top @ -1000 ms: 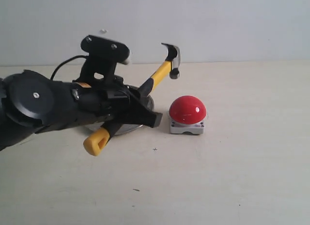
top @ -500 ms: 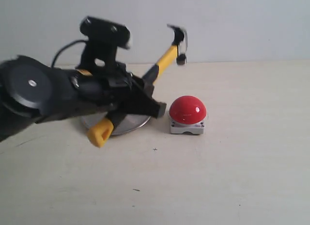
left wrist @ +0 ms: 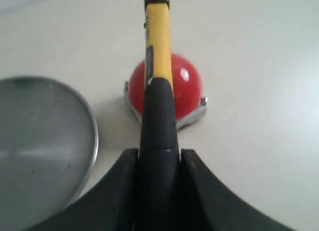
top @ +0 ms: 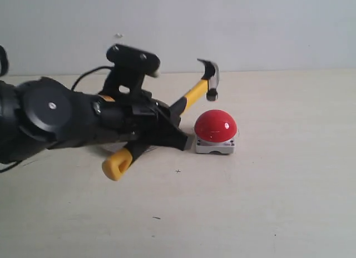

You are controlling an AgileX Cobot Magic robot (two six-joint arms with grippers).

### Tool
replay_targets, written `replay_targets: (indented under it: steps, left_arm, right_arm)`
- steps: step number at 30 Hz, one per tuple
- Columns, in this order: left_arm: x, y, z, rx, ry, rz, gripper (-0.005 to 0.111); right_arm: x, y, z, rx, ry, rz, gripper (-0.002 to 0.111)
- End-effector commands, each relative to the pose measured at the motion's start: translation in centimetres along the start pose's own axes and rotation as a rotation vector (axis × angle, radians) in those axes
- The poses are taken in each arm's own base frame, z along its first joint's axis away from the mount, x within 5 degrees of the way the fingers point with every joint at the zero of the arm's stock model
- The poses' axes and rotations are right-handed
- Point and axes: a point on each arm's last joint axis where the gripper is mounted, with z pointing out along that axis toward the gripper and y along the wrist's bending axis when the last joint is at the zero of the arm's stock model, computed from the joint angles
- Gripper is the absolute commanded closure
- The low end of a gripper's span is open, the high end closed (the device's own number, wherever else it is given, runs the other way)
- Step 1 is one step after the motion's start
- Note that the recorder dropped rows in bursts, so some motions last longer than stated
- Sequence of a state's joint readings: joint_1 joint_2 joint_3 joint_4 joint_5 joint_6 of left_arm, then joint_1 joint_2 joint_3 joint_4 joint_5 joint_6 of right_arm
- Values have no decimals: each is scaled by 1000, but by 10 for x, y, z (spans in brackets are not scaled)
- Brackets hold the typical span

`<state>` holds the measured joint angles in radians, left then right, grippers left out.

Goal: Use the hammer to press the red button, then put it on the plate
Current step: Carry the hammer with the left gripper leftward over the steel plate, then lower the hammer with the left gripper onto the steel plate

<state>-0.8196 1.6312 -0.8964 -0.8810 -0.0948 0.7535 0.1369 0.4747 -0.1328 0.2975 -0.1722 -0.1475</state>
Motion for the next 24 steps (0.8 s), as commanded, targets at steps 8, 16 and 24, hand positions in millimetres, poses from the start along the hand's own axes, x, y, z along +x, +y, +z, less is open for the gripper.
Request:
replay_targets:
  steps: [8,16,24]
  left_arm:
    - [-45,15,-86,-51,-295,-8,107]
    - [-13,46,-83,-171,-232,-68,107]
    - [-2,76,-68,-272,-176,-110,107]
  right_arm:
    - [1,0,-6,-5,-36,-32,108]
    - [9,-3,-24,-15,-161,-65,108]
    - [13,-4,-44,-34,-303,-77,108]
